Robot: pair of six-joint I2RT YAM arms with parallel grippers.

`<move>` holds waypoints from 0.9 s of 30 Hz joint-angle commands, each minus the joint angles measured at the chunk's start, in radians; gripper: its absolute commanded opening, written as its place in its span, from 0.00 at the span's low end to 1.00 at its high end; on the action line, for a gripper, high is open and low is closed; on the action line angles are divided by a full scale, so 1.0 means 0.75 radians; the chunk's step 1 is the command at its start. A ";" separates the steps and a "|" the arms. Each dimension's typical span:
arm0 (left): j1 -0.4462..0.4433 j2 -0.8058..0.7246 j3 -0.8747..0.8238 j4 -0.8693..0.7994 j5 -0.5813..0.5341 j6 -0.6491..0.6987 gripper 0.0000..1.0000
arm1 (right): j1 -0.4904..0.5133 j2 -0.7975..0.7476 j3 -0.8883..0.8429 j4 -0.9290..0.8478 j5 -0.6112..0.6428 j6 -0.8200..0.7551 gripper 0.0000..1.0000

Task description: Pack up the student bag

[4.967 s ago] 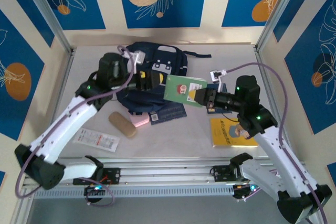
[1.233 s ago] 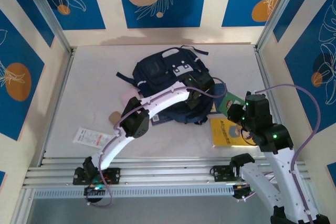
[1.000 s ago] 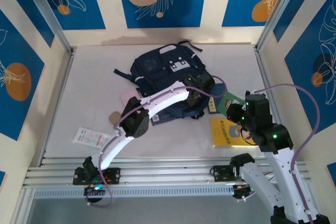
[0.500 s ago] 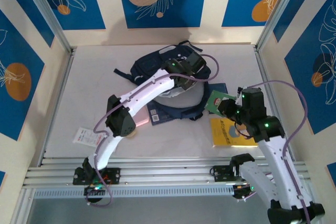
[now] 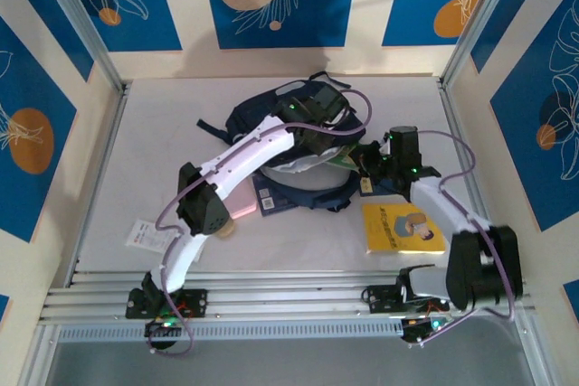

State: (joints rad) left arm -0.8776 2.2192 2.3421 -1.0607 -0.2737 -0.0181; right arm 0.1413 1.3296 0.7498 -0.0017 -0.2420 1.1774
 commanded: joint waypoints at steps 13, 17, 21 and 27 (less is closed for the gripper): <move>0.080 -0.377 -0.486 0.179 0.489 -0.087 0.71 | 0.072 -0.042 0.084 0.279 -0.068 0.119 0.00; 0.085 -0.342 -0.530 0.223 0.542 -0.061 0.71 | 0.075 -0.043 0.102 0.245 -0.070 0.110 0.00; 0.088 -0.271 -0.520 0.260 0.594 -0.032 0.70 | 0.077 -0.043 0.111 0.222 -0.068 0.100 0.00; 0.108 -0.169 -0.444 0.275 0.558 -0.009 0.54 | 0.086 -0.037 0.109 0.226 -0.065 0.103 0.00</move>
State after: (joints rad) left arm -0.8131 2.0617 1.9617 -0.8711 0.1375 -0.0467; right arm 0.1902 1.3445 0.7795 0.0925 -0.2478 1.2606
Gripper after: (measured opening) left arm 0.549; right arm 0.160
